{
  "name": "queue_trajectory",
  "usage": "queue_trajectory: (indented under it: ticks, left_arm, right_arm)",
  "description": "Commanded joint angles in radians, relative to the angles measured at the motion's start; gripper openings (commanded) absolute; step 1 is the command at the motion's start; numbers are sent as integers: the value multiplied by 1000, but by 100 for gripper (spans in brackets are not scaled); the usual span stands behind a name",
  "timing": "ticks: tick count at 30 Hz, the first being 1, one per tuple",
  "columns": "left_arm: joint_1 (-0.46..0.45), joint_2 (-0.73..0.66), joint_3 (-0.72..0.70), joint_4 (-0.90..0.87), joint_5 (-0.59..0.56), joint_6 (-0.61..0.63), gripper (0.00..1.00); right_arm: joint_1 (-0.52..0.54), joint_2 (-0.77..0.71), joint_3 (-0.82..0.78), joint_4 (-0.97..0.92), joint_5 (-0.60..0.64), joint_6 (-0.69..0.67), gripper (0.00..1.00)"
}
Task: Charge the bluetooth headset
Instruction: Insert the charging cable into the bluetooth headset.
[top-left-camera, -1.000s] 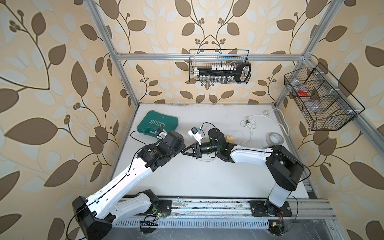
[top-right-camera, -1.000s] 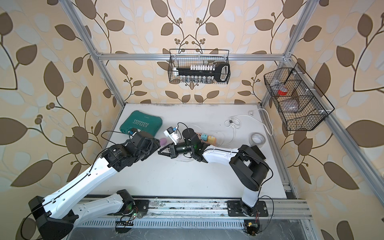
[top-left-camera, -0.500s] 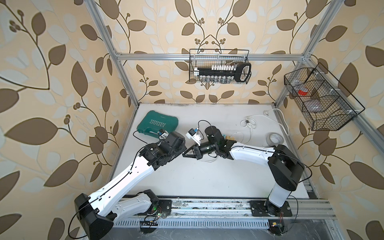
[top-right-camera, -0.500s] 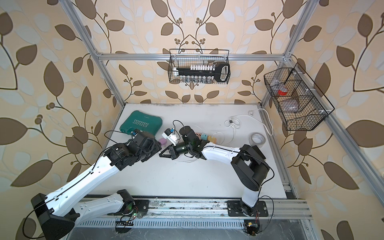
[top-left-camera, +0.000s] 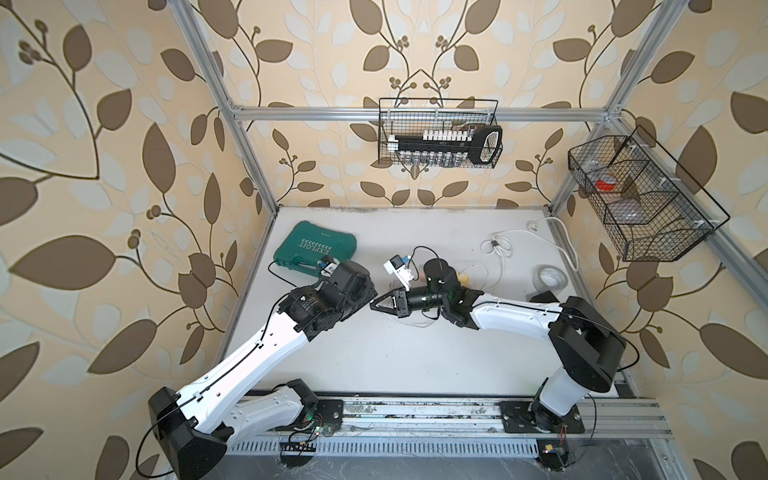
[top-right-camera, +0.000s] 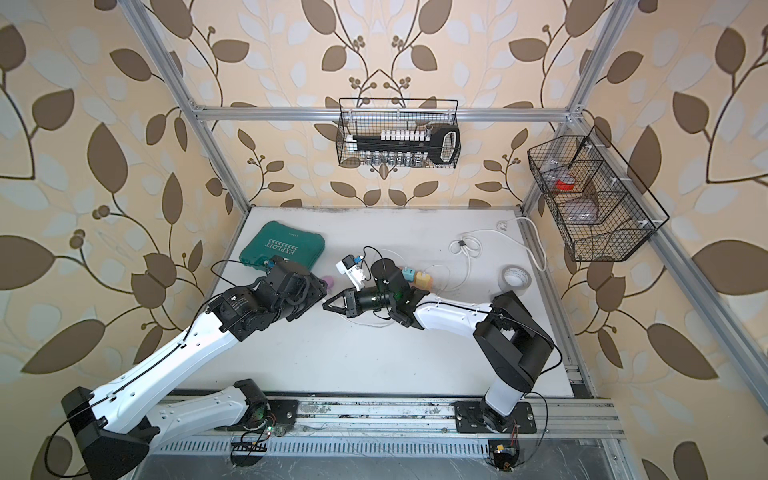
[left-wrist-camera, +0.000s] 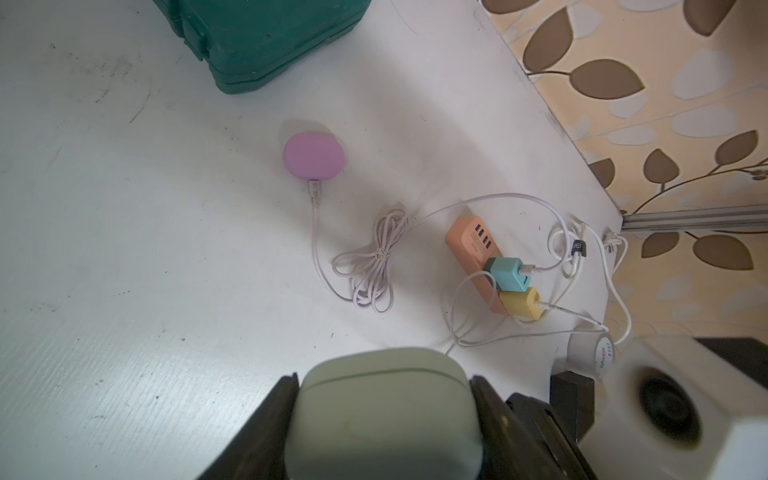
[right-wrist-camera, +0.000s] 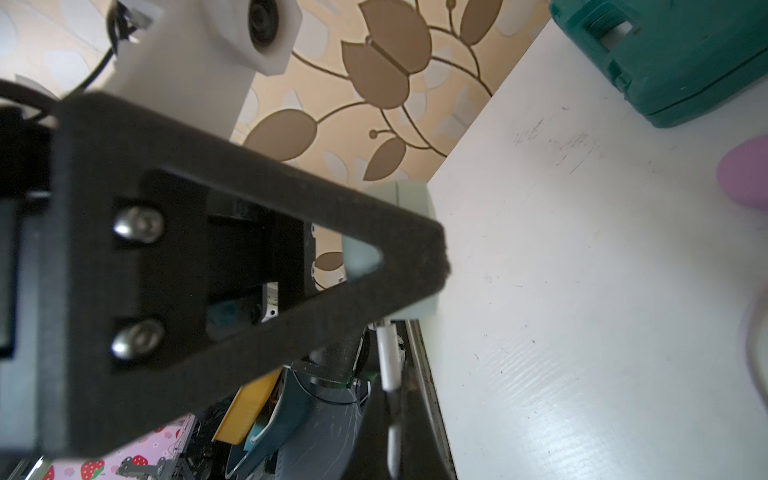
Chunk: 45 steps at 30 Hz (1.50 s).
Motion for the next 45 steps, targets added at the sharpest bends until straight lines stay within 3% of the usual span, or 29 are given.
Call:
queue_trajectory:
  ticks: [1,5,8,15,34,45]
  left_arm:
    - [-44,-6,9,-42,188,10,0]
    - [-45,-3,9,-37,195,6,0]
    - [-45,0,11,-34,202,6,0]
    - [-45,-3,12,-36,210,3,0]
    - [-45,-15,6,-36,208,-11,0]
    - [-42,-40,6,-68,140,-12,0]
  right_arm:
    - [-2,-53,10,126,208,33,0]
    - [4,-47,34,98,228,78,0]
    - [22,-42,75,-14,250,31,0]
    - [24,-23,93,8,283,48,0]
    - [77,-2,224,-213,504,90,0]
    - [79,-37,175,-205,500,89,2]
